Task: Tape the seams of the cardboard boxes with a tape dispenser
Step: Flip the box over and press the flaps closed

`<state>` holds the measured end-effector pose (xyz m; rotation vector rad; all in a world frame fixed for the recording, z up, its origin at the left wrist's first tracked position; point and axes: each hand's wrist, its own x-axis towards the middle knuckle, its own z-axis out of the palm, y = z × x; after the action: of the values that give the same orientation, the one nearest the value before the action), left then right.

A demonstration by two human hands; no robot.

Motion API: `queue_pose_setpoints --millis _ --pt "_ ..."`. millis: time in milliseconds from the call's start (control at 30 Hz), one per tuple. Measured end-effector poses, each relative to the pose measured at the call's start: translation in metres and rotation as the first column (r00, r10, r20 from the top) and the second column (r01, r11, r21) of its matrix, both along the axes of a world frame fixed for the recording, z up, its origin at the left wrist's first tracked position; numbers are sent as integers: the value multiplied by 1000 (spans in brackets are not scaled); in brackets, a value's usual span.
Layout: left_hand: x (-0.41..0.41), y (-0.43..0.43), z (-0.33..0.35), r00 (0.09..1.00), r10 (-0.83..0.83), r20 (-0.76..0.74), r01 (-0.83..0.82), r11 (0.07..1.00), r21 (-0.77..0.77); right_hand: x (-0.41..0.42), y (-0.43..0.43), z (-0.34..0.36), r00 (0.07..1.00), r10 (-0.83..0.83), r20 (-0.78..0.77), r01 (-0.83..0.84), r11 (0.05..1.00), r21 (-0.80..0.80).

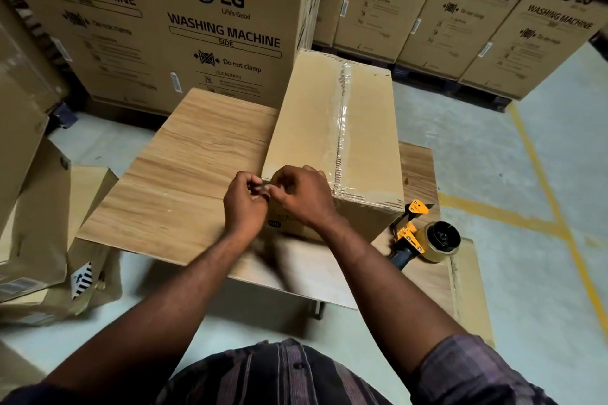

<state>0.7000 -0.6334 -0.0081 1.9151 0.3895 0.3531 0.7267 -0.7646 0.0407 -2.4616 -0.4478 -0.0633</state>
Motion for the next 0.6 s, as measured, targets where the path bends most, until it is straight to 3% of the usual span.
queue_pose_setpoints --millis 200,267,400,433,500,567,600 --pt "-14 -5 -7 1000 3 21 -3 1000 -12 8 15 -7 993 -102 57 107 989 -104" --pt "-17 0 -20 993 -75 -86 73 997 -21 9 14 -8 994 -98 53 105 985 -139" --pt "-16 14 -44 892 -206 -402 192 979 -75 8 12 -8 995 -93 38 98 981 -165" --pt "-16 15 -43 903 -168 -396 159 986 -56 8 12 -7 995 -90 31 94 982 -163" --pt "-17 13 -32 966 -96 -240 96 995 -12 8 11 -6 996 -84 11 85 986 -142" --pt "-16 9 -23 985 -142 -100 143 990 4 8 7 -5 995 -94 -13 93 993 -69" --pt "-15 7 -22 971 -205 -120 210 977 30 7 5 -6 994 -107 -30 106 994 -23"
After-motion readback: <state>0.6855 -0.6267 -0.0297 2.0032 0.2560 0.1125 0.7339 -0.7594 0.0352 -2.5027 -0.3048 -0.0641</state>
